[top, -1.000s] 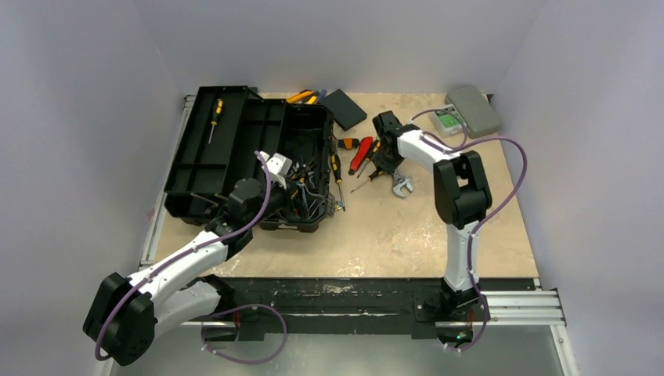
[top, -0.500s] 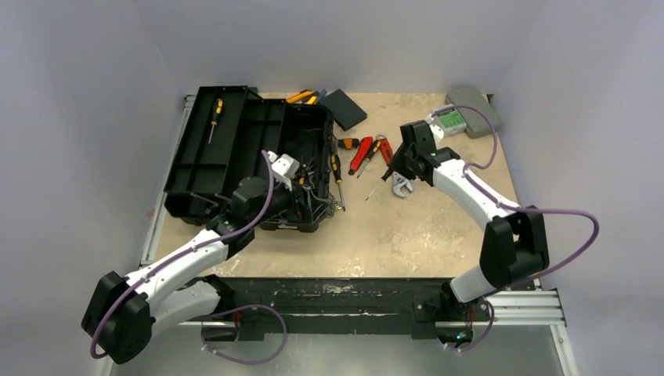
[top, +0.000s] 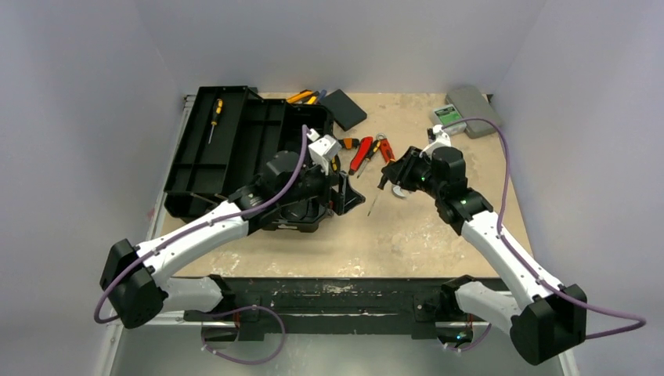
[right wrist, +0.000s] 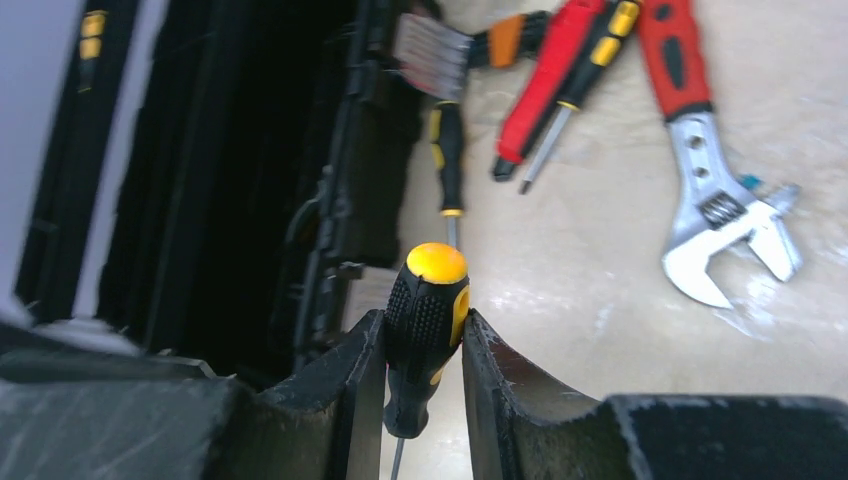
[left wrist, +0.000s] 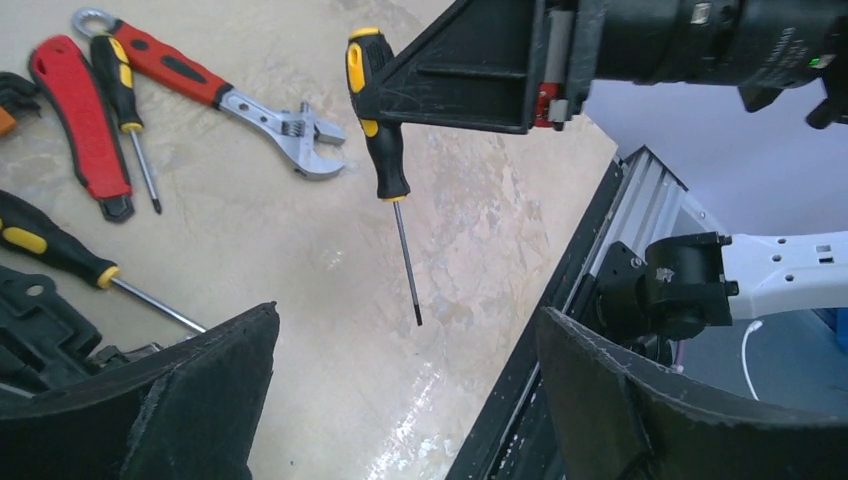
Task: Pack the tool kit
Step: Place the screwdriver in the toolbox.
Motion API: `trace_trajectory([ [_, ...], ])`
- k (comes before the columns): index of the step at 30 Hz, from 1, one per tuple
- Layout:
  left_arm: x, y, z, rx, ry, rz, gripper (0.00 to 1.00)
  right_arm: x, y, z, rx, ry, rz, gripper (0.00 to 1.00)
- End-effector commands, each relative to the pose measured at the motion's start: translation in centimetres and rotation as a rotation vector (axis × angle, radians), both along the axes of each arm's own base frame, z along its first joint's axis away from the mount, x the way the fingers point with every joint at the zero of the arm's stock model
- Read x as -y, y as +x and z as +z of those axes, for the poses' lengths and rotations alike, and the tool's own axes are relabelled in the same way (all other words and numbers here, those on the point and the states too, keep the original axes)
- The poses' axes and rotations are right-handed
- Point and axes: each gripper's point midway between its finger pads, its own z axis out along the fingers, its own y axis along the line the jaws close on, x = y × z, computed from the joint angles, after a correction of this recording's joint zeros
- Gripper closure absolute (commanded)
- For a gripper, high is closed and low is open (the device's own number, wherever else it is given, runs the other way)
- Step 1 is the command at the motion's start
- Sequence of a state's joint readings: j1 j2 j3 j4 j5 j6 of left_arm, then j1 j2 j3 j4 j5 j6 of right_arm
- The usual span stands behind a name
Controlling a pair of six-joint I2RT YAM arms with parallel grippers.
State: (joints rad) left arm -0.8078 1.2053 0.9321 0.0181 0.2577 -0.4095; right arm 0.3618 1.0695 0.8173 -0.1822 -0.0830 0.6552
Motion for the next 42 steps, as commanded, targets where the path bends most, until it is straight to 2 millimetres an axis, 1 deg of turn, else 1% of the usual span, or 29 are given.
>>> trace_trajectory([
  [1,2.0,-0.3,0.3,-0.053,0.02,-0.055,0.06,-2.9,-1.2,5.0,0.198,0.098,0.196,0.84],
  [4,3.6,-0.4,0.2,-0.076,0.018,-0.088,0.09,-3.4,-2.1,5.7,0.21,0.127,0.238,0.84],
  [5,4.1,-0.4,0.3,-0.076,0.012,-0.099,0.11,-3.6,-2.2,6.3,0.235,0.142,0.248,0.84],
  [7,5.0,-0.2,0.2,-0.09,0.003,-0.108,0.15,-3.8,-2.5,6.7,0.252,0.165,0.265,0.84],
  [8,5.7,0.1,0.8,-0.08,-0.026,-0.112,0.17,-3.9,-2.7,6.9,0.258,0.176,0.27,0.84],
  [9,6.2,0.3,0.9,-0.082,-0.036,-0.112,0.19,-4.1,-2.8,7.0,0.261,0.187,0.277,0.83],
  [14,7.2,1.3,1.6,-0.067,-0.055,-0.102,0.27,-4.6,-3.2,7.6,0.266,0.223,0.306,0.83],
  [17,7.3,1.6,1.7,-0.043,-0.053,-0.105,0.36,-5.0,-3.9,7.9,0.278,0.261,0.338,0.83],
  [23,6.5,2.3,1.9,-0.01,-0.028,-0.055,0.62,-5.4,-4.7,8.0,0.287,0.305,0.371,0.82],
  [24,6.4,2.3,1.9,-0.004,-0.026,-0.052,0.69,-5.5,-4.8,7.9,0.282,0.312,0.376,0.82],
  [26,6.2,2.3,2.1,0.006,-0.018,-0.051,0.9,-5.7,-5.0,7.7,0.278,0.324,0.387,0.8],
  [27,6.0,2.3,2.1,0.007,-0.01,-0.045,0.99,-5.7,-5.1,7.6,0.276,0.324,0.387,0.75],
  [28,5.8,2.4,2.0,0.008,-0.001,-0.035,1.0,-5.6,-5.1,7.4,0.272,0.323,0.385,0.71],
  [30,5.2,2.5,2.0,0.019,0.007,-0.015,1.0,-5.5,-5.1,7.3,0.273,0.316,0.377,0.63],
  [32,4.5,2.3,1.5,0.012,0.038,-0.001,1.0,-5.3,-5.1,7.3,0.272,0.311,0.367,0.53],
  [35,3.6,2.2,1.4,0.022,0.061,0.018,1.0,-5.1,-5.1,7.3,0.274,0.301,0.355,0.45],
  [38,2.5,2.0,1.5,0.029,0.082,0.047,1.0,-4.9,-4.9,7.2,0.263,0.288,0.337,0.27],
  [39,2.0,2.0,1.4,0.029,0.091,0.062,1.0,-4.8,-4.9,7.1,0.259,0.286,0.333,0.2],
  [40,1.5,2.0,1.4,0.026,0.099,0.082,1.0,-4.7,-4.8,7.0,0.255,0.282,0.325,0.09],
  [41,1.0,2.1,1.4,0.018,0.109,0.102,1.0,-4.5,-4.8,6.9,0.253,0.276,0.316,0.03],
  [42,0.3,2.0,1.6,0.012,0.117,0.123,1.0,-4.5,-4.8,6.9,0.253,0.273,0.31,0.02],
])
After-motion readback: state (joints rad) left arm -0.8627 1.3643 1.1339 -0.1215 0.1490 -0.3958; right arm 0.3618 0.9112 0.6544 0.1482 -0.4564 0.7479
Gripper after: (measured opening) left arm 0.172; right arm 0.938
